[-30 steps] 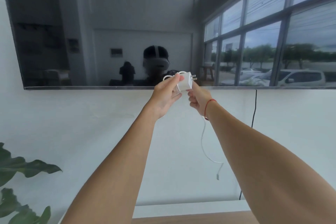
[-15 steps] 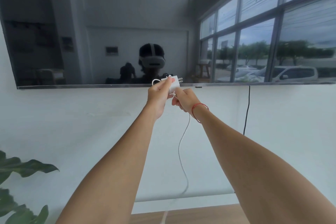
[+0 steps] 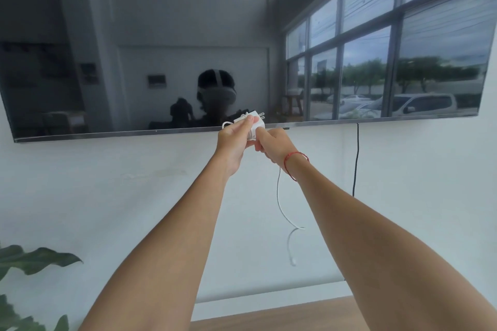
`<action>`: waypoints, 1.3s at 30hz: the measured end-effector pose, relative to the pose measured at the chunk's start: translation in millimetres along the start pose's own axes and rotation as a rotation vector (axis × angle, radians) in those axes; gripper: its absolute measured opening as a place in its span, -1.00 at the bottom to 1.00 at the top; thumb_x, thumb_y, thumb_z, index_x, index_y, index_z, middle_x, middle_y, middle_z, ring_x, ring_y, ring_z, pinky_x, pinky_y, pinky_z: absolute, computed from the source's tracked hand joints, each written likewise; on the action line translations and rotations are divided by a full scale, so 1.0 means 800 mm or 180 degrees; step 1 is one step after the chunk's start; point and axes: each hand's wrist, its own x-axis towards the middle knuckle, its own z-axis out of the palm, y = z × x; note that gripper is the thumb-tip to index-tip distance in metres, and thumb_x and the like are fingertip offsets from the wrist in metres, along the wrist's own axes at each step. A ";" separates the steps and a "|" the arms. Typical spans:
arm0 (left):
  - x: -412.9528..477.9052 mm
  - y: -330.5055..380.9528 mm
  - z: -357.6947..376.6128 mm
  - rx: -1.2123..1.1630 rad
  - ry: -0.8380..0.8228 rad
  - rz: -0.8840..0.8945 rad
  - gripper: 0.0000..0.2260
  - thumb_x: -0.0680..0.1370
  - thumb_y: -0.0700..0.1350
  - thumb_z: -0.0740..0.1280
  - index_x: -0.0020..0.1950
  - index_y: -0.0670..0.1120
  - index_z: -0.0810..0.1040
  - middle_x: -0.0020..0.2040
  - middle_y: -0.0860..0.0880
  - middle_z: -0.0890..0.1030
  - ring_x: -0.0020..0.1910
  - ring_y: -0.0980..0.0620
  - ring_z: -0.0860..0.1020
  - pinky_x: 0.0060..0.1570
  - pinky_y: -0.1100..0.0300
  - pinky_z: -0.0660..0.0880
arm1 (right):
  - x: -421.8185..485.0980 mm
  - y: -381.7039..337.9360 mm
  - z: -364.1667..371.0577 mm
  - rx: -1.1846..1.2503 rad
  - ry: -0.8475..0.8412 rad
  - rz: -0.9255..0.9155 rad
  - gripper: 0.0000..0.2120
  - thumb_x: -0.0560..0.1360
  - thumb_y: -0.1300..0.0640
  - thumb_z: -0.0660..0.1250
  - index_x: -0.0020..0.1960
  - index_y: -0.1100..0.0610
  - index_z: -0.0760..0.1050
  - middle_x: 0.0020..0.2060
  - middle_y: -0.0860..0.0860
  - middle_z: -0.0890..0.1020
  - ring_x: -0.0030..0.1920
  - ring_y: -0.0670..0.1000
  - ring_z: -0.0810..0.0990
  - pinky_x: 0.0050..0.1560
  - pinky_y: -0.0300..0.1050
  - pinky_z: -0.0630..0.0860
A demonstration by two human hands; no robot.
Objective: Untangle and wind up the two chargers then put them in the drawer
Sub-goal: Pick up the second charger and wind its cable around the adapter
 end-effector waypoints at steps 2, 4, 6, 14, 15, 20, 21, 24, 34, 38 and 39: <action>-0.001 0.000 0.000 0.0413 -0.0025 0.0115 -0.79 0.58 0.02 0.30 -0.03 -0.04 0.68 0.04 -0.11 0.65 -0.15 -0.06 0.56 -0.12 0.06 0.56 | -0.001 -0.001 -0.002 -0.0052 0.0007 -0.0036 -0.61 0.51 0.07 0.12 -0.44 0.18 0.43 -0.40 0.08 0.44 -0.43 0.01 0.32 -0.34 -0.18 0.27; -0.002 0.001 0.000 0.0704 -0.0089 0.0212 -0.78 0.60 0.06 0.25 -0.03 0.03 0.67 0.02 -0.05 0.65 -0.15 -0.03 0.55 -0.10 0.10 0.52 | -0.002 -0.004 -0.004 -0.0068 0.0025 -0.0080 -0.59 0.52 0.04 0.13 -0.45 0.18 0.43 -0.37 0.12 0.43 -0.42 0.02 0.31 -0.34 -0.18 0.27; -0.001 0.001 0.000 0.0829 -0.0125 0.0267 -0.76 0.62 0.06 0.22 0.05 0.02 0.65 -0.07 0.00 0.62 -0.15 0.01 0.54 -0.15 0.16 0.48 | 0.000 -0.009 -0.008 -0.0027 0.0102 -0.0111 -0.55 0.53 -0.01 0.15 -0.47 0.17 0.42 -0.42 0.08 0.43 -0.43 0.01 0.31 -0.33 -0.18 0.28; -0.005 0.002 -0.010 0.1277 -0.0410 0.0297 -0.74 0.63 0.08 0.20 0.13 -0.01 0.60 -0.12 0.07 0.59 -0.11 0.06 0.51 -0.19 0.22 0.43 | 0.004 -0.018 -0.023 0.0037 0.0237 -0.0315 -0.63 0.47 0.06 0.23 -0.45 0.21 0.47 -0.46 0.11 0.27 -0.47 -0.01 0.21 -0.41 -0.17 0.24; -0.005 0.003 -0.011 0.1291 -0.0422 0.0261 -0.74 0.62 0.09 0.21 0.11 0.00 0.61 -0.11 0.07 0.59 -0.11 0.06 0.52 -0.20 0.22 0.43 | 0.004 -0.019 -0.022 0.0069 0.0235 -0.0320 -0.64 0.46 0.06 0.23 -0.45 0.21 0.49 -0.45 0.12 0.27 -0.47 -0.01 0.20 -0.41 -0.17 0.23; -0.005 0.007 -0.015 0.1103 -0.0426 -0.0007 -0.74 0.58 0.13 0.27 -0.01 0.01 0.66 -0.04 0.01 0.60 -0.14 0.02 0.53 -0.22 0.19 0.39 | 0.012 -0.019 -0.028 0.0808 -0.0005 0.0035 -0.69 0.49 0.11 0.25 -0.42 0.17 0.42 -0.60 -0.07 0.23 -0.49 -0.02 0.12 -0.51 -0.23 0.14; -0.007 0.006 -0.016 0.1108 -0.0446 -0.0079 -0.71 0.56 0.16 0.27 -0.02 0.01 0.67 -0.02 0.01 0.60 -0.14 0.02 0.53 -0.19 0.17 0.39 | 0.014 -0.019 -0.031 0.0976 -0.0085 0.0114 -0.68 0.53 0.09 0.27 -0.37 0.17 0.44 -0.59 -0.09 0.22 -0.51 -0.03 0.12 -0.53 -0.25 0.14; -0.012 0.002 -0.016 0.1015 -0.0576 -0.0223 -0.67 0.51 0.24 0.31 -0.02 0.02 0.69 0.02 0.00 0.61 -0.09 -0.01 0.54 -0.14 0.15 0.39 | 0.016 -0.014 -0.036 0.1143 -0.0091 0.0242 -0.63 0.56 -0.09 0.30 -0.25 0.17 0.54 -0.58 -0.09 0.25 -0.56 -0.09 0.17 -0.56 -0.29 0.20; 0.002 0.018 -0.016 0.1074 -0.0936 -0.0315 -0.79 0.56 0.11 0.31 -0.10 0.02 0.63 -0.01 0.10 0.58 -0.05 -0.02 0.58 -0.13 0.18 0.40 | 0.035 0.006 -0.060 0.1776 -0.0230 0.0282 -0.77 0.58 -0.02 0.30 -0.08 0.14 0.58 -0.49 -0.09 0.26 -0.51 -0.09 0.13 -0.49 -0.27 0.12; 0.001 0.009 -0.019 0.1011 -0.1032 -0.0398 -0.80 0.56 0.10 0.31 -0.08 0.00 0.62 0.05 0.06 0.57 -0.04 -0.02 0.60 -0.05 0.15 0.45 | 0.040 0.012 -0.059 0.1063 0.0169 0.0281 -0.75 0.52 -0.05 0.37 -0.08 0.14 0.62 -0.42 -0.05 0.31 -0.48 -0.07 0.19 -0.48 -0.26 0.20; 0.001 0.007 -0.018 0.0892 -0.1029 -0.0398 -0.80 0.57 0.09 0.31 -0.09 -0.01 0.61 0.06 0.04 0.56 -0.01 -0.03 0.61 -0.01 0.14 0.48 | 0.040 0.012 -0.056 0.0984 0.0286 0.0302 -0.75 0.50 -0.08 0.39 -0.10 0.11 0.62 -0.43 -0.06 0.34 -0.47 -0.07 0.23 -0.46 -0.26 0.25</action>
